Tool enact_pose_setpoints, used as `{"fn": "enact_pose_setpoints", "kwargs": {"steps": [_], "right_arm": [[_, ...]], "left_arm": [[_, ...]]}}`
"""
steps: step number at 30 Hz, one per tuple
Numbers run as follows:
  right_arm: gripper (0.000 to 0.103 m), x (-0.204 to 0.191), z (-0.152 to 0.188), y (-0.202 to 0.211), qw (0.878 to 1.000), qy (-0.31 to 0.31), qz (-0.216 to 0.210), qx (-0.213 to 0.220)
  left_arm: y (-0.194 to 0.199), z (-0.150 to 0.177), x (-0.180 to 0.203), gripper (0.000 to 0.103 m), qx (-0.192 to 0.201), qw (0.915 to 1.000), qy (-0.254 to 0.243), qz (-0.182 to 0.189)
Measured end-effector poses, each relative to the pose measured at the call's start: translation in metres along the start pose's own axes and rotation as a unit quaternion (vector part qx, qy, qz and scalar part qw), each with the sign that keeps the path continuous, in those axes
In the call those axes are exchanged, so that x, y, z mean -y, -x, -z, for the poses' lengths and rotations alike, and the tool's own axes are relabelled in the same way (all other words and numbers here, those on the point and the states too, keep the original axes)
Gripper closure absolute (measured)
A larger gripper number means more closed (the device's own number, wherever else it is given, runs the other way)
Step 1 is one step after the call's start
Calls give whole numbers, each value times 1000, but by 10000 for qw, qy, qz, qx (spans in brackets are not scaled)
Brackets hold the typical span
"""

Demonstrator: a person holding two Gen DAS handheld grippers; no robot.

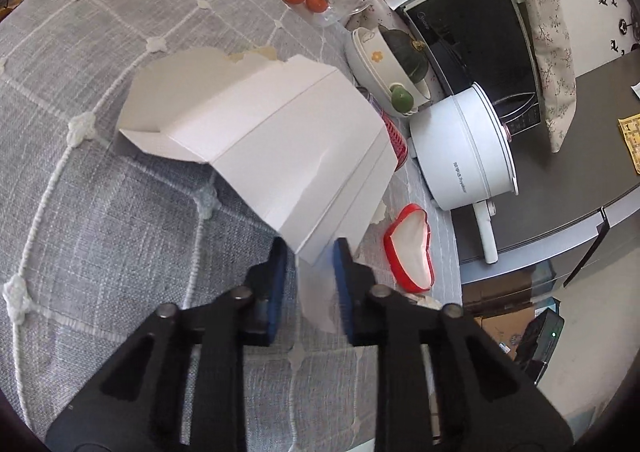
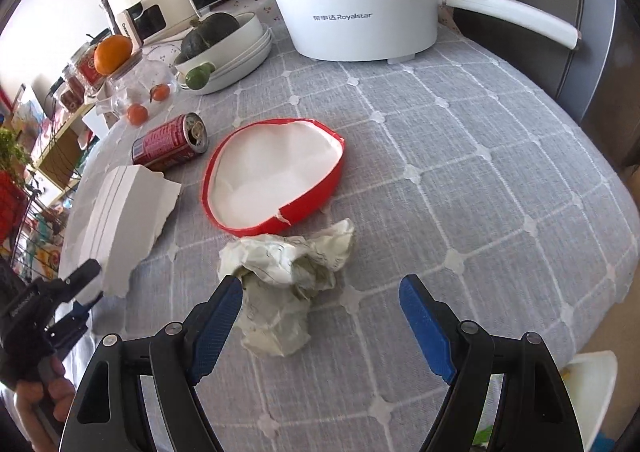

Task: Collect trash
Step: 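Grasp the crumpled paper with the right tool while the left tool grasps the white paper box, then carry both to the basin and open the left tool while the right tool releases the paper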

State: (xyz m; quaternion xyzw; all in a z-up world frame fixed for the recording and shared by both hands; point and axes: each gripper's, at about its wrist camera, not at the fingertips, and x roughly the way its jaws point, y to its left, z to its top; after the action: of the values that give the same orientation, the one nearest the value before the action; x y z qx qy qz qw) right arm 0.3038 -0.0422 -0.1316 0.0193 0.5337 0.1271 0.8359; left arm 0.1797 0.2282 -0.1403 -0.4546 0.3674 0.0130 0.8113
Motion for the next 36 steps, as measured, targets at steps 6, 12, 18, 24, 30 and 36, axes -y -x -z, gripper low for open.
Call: {"fn": "enact_pose_setpoints", "kwargs": {"steps": [6,12,18,24,30,36], "right_arm": [[36,-9,0,-19,9998,-141,-101,50],[79,-20,3,-10,9984,249,-505,-25],[80,-21,7,15,9977,627,-266,-16],[80,-6,14,61,9973,657,-268,212],[80,13,32,95,9973,705,5,208],[80,46,54,129,9974,637,257,222]], "left_arm": [[10,4,23,97,12,9982,-598,16],[26,10,46,100,-84,9925,-1212,-105],[50,23,62,102,-87,9858,-1666,-210],[66,37,79,102,-207,9774,-2099,-152],[83,56,95,102,-231,9647,-2624,-68],[88,81,109,102,-386,9523,-3023,130]]}}
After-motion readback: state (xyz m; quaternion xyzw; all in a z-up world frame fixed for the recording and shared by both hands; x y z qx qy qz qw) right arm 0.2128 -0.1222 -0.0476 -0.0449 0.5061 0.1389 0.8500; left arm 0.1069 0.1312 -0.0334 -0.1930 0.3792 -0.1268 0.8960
